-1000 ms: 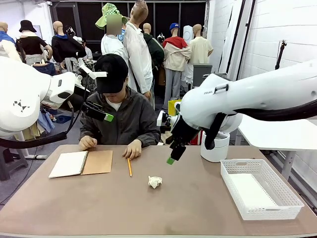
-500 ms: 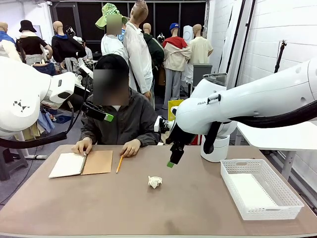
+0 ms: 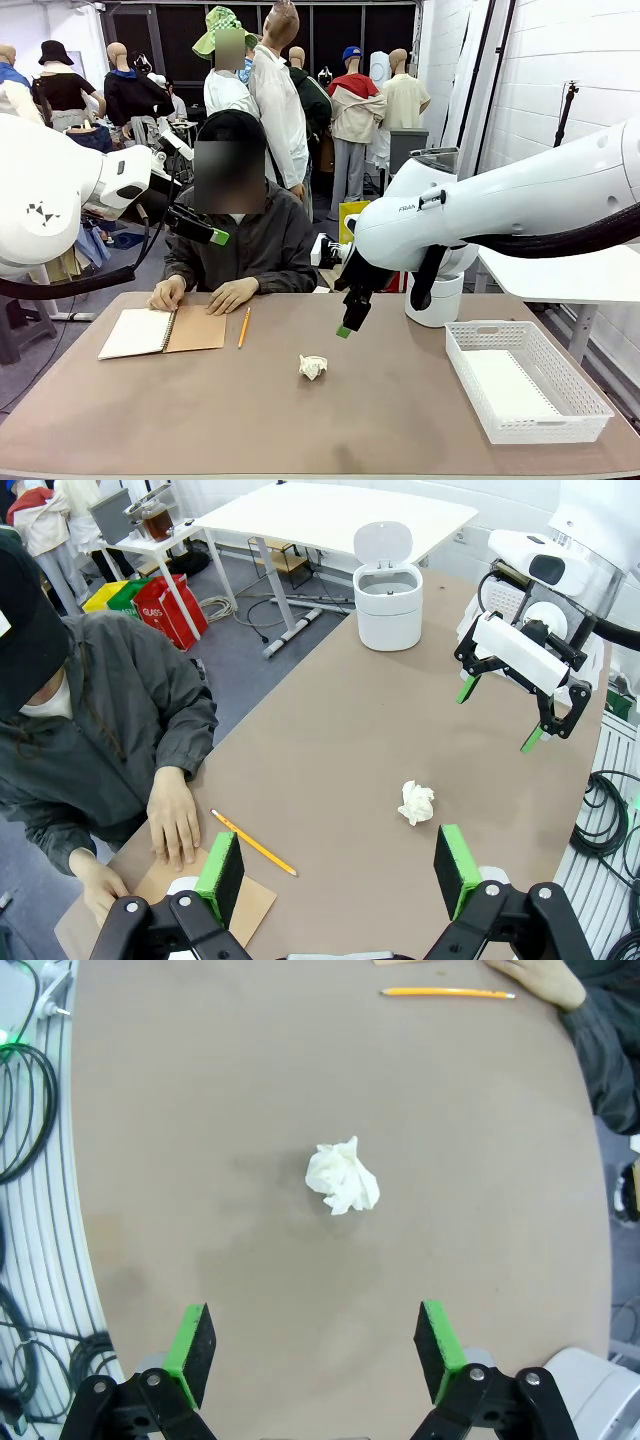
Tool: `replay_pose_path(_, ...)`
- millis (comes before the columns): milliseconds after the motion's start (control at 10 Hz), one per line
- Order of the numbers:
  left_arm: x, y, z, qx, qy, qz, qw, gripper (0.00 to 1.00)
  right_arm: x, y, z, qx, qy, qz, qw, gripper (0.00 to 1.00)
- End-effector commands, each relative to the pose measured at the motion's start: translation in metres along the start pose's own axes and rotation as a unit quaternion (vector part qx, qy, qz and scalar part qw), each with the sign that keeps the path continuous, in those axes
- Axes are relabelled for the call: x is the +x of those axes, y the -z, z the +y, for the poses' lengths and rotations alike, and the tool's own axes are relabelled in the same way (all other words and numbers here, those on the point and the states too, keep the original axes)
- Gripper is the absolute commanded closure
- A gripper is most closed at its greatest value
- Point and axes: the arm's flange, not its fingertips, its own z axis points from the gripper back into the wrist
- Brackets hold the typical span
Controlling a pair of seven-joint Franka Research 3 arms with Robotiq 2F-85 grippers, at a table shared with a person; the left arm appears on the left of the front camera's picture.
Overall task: Sort the paper based on its condition.
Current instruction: If a person hands you a paper, place it in the Organizing basket , and if it's crumpled, put it in the Trash can.
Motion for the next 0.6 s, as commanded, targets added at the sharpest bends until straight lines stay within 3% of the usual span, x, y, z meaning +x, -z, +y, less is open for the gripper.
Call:
replay_pose_path(0,-0.002,0.001,0.001,-0.002,0.005,0.002,1.000,0.00,0.008,0.013,-0.009,0.004,0.005,0.014,1.000,0.00)
replay_pose_path(500,-0.002,0.001,0.001,-0.002,0.005,0.002,1.000,0.00,0.044,0.071,-0.027,0.007,-0.007,0.073,0.997,0.00)
